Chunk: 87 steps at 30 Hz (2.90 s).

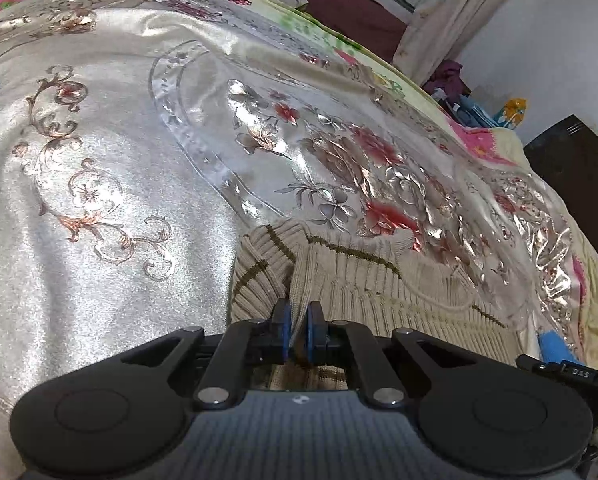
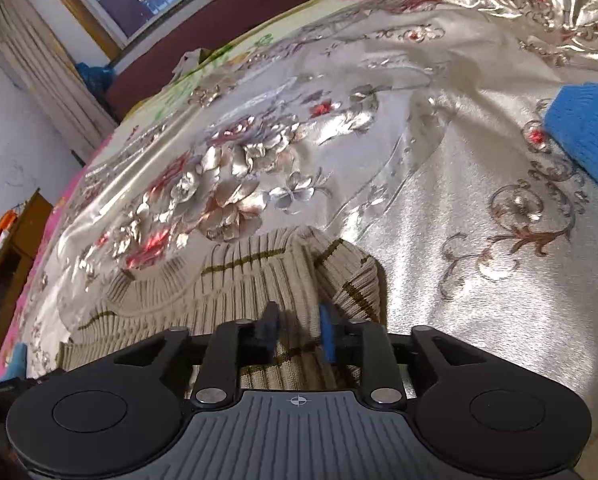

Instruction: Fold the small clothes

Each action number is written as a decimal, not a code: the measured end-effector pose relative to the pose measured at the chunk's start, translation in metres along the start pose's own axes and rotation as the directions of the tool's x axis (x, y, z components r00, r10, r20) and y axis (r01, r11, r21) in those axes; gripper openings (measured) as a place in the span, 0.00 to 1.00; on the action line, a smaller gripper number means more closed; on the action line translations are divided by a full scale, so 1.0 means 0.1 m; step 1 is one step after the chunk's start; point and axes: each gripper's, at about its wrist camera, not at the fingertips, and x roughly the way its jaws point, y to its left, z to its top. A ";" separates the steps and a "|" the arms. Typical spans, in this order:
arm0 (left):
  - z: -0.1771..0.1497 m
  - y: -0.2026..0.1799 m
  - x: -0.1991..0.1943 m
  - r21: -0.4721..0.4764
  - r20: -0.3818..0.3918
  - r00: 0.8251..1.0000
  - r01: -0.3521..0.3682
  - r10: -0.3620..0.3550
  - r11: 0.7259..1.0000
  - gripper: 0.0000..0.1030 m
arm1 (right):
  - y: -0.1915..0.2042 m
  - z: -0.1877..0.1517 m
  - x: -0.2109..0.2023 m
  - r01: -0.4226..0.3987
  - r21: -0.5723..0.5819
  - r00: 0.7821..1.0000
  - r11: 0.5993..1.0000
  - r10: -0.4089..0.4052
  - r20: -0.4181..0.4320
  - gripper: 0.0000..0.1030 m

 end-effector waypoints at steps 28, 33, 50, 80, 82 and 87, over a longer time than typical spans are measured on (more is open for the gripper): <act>0.24 0.04 -0.05 0.013 0.105 0.993 -0.057 0.056 0.998 0.06 | 0.01 0.14 -0.08 0.039 0.034 0.991 0.999 -0.043 0.124 0.04; 0.15 0.06 -0.14 0.004 0.065 0.998 -0.009 0.009 1.000 0.08 | -0.03 0.02 0.05 0.047 0.036 0.996 0.998 -0.050 0.068 0.09; -0.07 -0.34 0.07 0.268 0.033 0.993 -0.121 0.116 0.956 0.21 | -0.08 -0.04 0.02 -0.016 0.024 0.999 1.000 0.016 0.029 0.19; 0.18 -0.14 -0.24 0.131 0.104 0.993 -0.062 0.048 0.989 0.12 | 0.12 0.16 -0.30 -0.053 -0.015 0.986 0.998 0.055 0.156 0.06; 0.22 -0.09 -0.15 0.106 0.104 0.992 -0.078 0.067 0.991 0.12 | 0.07 0.19 -0.20 -0.015 0.013 0.987 1.000 0.013 0.159 0.06; 0.19 -0.02 0.14 0.113 0.079 0.990 -0.129 0.120 0.985 0.12 | -0.05 0.09 0.09 0.095 0.014 0.989 0.995 -0.096 0.112 0.05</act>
